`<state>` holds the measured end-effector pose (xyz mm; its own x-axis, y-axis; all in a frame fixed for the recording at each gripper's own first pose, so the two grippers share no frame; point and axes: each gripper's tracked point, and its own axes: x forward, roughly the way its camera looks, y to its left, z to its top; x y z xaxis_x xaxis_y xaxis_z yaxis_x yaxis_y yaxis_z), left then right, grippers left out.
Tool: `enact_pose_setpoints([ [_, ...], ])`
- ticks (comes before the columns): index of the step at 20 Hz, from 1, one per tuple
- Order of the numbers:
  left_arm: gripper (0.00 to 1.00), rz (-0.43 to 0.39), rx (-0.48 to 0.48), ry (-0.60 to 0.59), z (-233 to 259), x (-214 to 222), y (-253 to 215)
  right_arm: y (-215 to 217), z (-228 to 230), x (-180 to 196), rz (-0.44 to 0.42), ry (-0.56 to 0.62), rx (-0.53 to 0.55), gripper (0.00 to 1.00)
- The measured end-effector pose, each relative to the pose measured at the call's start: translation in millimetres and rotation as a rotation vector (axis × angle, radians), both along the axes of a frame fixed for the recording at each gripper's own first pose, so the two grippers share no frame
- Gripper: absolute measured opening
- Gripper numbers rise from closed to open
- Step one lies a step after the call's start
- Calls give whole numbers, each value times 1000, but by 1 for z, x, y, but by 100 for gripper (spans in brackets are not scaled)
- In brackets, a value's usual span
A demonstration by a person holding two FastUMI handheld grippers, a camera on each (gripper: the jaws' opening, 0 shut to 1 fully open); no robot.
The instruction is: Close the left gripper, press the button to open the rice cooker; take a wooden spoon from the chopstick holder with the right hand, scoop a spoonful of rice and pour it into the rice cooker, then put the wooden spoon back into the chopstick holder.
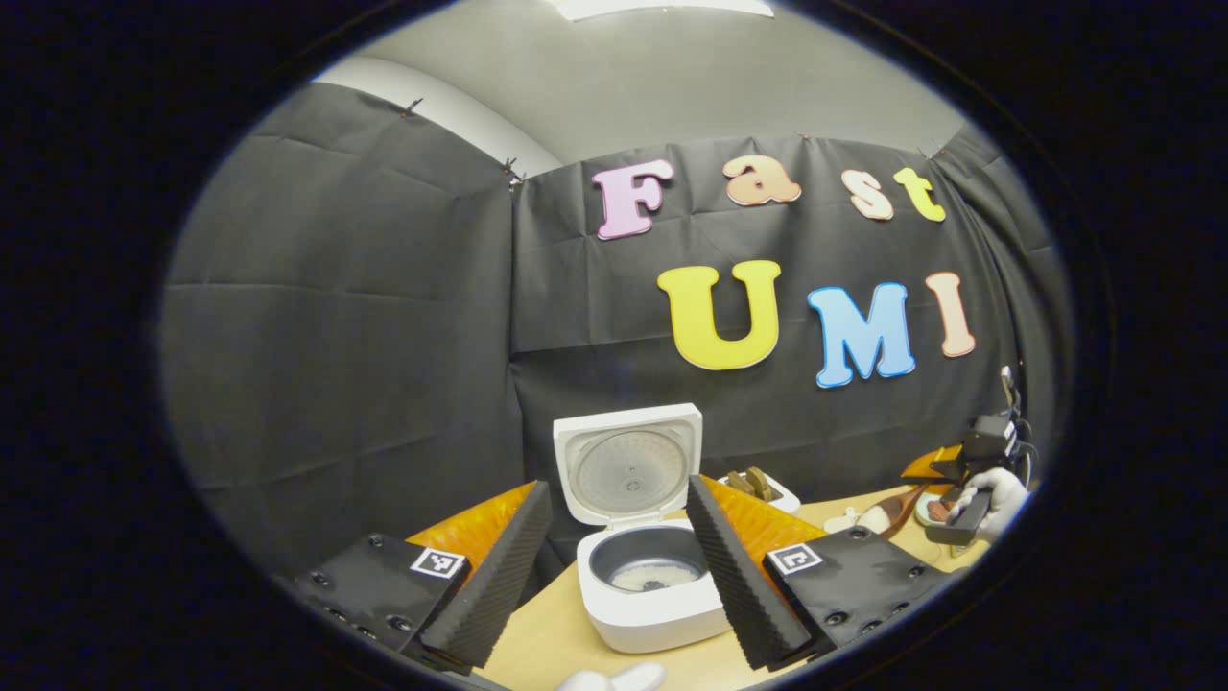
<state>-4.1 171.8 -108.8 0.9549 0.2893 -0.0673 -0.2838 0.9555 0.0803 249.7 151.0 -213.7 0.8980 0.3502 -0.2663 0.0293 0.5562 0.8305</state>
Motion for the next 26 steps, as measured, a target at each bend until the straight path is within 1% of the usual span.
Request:
enact_pose_setpoints([
  [3, 100, 21, 6, 7, -4, -7, 16, 40, 28, 4, 28, -18, 30, 17],
  [7, 100, 51, 12, 4, -8, -16, 29, 108, 54, 4, 108, -37, 28, 17],
  [13, 100, 115, -4, -2, -12, -35, 49, 209, 64, -4, 228, -40, 27, 17],
  [16, 100, 136, 7, 8, -16, -43, 57, 249, 54, -10, 274, -34, 1, 17],
  [20, 100, 164, 15, 10, -16, -54, 67, 292, 30, -16, 325, -16, -38, 17],
  [26, 100, 207, 17, 33, -22, -62, 81, 311, 10, -13, 329, -38, -135, 17],
])
